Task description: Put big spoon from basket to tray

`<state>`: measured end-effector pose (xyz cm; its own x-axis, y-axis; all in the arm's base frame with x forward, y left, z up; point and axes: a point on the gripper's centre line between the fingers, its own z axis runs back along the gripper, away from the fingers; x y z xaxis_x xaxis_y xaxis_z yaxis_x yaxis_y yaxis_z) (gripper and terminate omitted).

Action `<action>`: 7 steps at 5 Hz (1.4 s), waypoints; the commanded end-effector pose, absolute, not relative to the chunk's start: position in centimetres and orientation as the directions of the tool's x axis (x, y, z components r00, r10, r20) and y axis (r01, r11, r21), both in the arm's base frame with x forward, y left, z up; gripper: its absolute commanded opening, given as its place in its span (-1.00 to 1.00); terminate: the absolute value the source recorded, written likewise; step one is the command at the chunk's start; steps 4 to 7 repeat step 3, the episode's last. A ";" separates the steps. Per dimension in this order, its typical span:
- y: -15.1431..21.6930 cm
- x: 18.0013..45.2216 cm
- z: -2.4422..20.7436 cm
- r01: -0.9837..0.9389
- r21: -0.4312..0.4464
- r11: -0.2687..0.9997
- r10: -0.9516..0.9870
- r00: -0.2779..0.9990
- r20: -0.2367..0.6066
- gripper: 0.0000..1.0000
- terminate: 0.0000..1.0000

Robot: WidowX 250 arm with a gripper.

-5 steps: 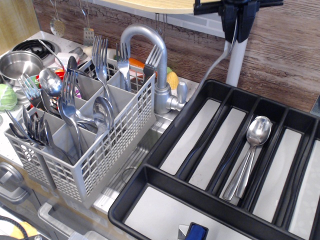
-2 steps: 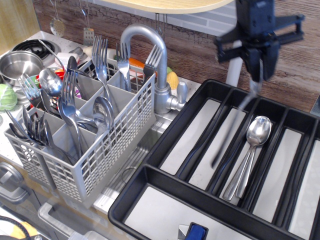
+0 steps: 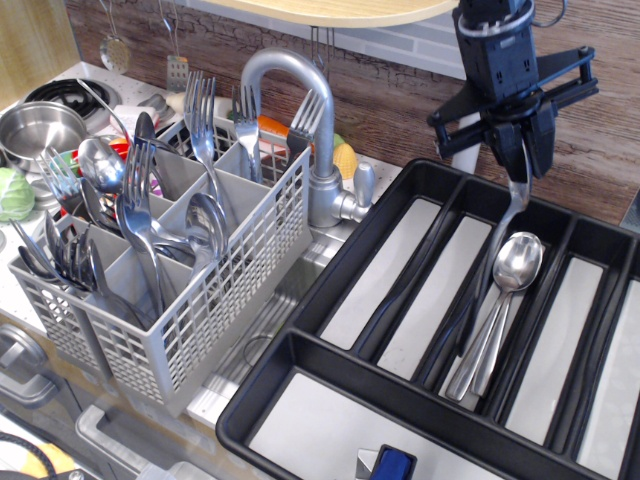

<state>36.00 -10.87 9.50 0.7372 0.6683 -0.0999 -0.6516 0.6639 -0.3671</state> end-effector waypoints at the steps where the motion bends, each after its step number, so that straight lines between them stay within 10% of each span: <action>1: -10.6 36.3 9.2 -0.639 -0.418 0.646 0.673 0.735 -0.082 -1.00 -1.00; 2: -10.6 36.0 8.2 -0.651 -0.420 0.633 0.694 0.717 -0.064 -1.00 -1.00; 3: -10.2 35.8 7.5 -0.625 -0.401 0.669 0.676 0.736 -0.019 -1.00 1.00; 7: -10.2 35.8 7.5 -0.625 -0.401 0.669 0.676 0.736 -0.019 -1.00 1.00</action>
